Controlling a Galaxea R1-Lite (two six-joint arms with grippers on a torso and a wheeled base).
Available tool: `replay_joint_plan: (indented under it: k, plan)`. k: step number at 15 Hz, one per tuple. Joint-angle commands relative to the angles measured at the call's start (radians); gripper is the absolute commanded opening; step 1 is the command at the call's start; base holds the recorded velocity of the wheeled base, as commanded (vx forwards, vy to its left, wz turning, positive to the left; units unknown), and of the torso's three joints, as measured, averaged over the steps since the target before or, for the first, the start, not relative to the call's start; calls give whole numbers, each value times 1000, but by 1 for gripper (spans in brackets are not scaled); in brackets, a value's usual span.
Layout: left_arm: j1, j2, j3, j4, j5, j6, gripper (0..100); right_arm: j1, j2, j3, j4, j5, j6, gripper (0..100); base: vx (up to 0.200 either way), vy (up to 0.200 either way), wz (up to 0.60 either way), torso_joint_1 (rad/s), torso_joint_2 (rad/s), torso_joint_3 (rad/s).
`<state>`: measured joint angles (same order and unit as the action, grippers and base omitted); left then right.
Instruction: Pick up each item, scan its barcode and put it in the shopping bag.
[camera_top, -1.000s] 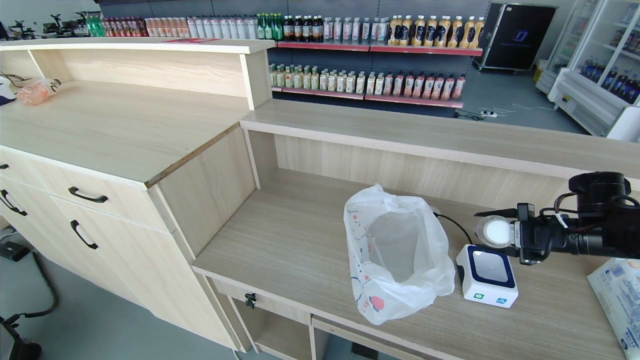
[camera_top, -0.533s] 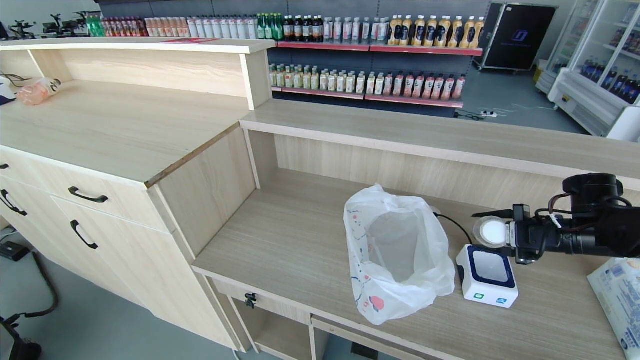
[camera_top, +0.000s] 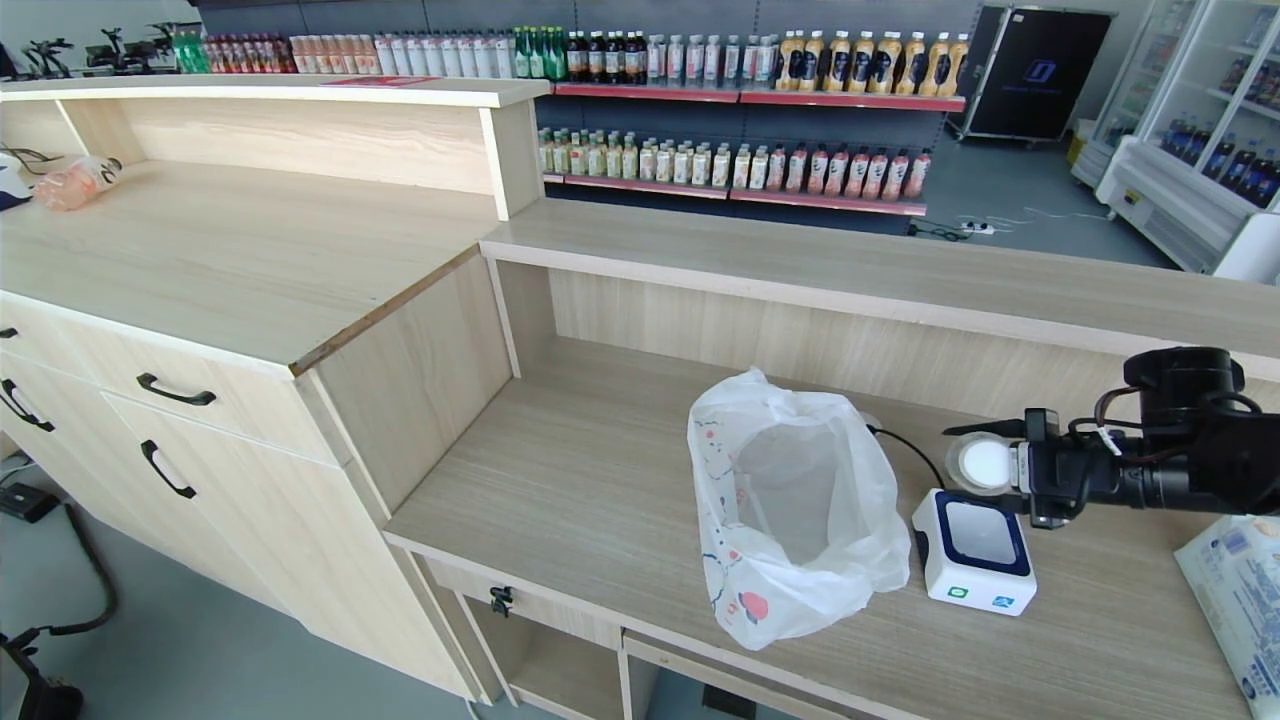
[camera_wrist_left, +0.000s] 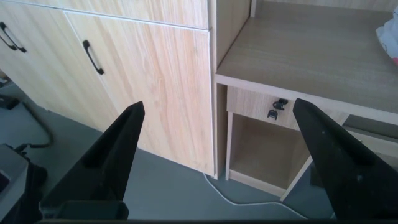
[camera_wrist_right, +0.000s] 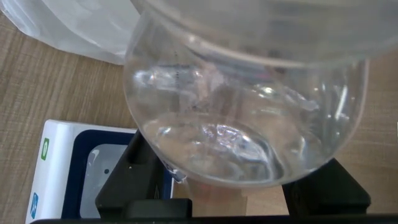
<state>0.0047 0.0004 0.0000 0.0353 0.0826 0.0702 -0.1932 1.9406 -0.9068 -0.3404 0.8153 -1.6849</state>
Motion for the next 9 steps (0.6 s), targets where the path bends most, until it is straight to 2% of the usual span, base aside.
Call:
replay_joint_plan:
  k: [1, 4, 6, 8, 9]
  plan:
    - [1, 0, 0, 0, 0, 0, 100, 0, -15, 0, 0, -1, 2, 0, 0, 0, 0, 0, 0, 0]
    - [1, 0, 0, 0, 0, 0, 100, 8, -118, -27, 1, -1, 125, 0, 0, 0, 0, 0, 0, 0]
    - [0, 0, 0, 0, 0, 0, 100, 11, -250, -12, 46, -19, 349, 0, 0, 0, 0, 0, 0, 0]
    - [1, 0, 0, 0, 0, 0, 100, 11, -407, 22, 156, -133, 672, 0, 0, 0, 0, 0, 0, 0]
    - [1, 0, 0, 0, 0, 0, 100, 11, -439, 32, 184, -156, 755, 0, 0, 0, 0, 0, 0, 0]
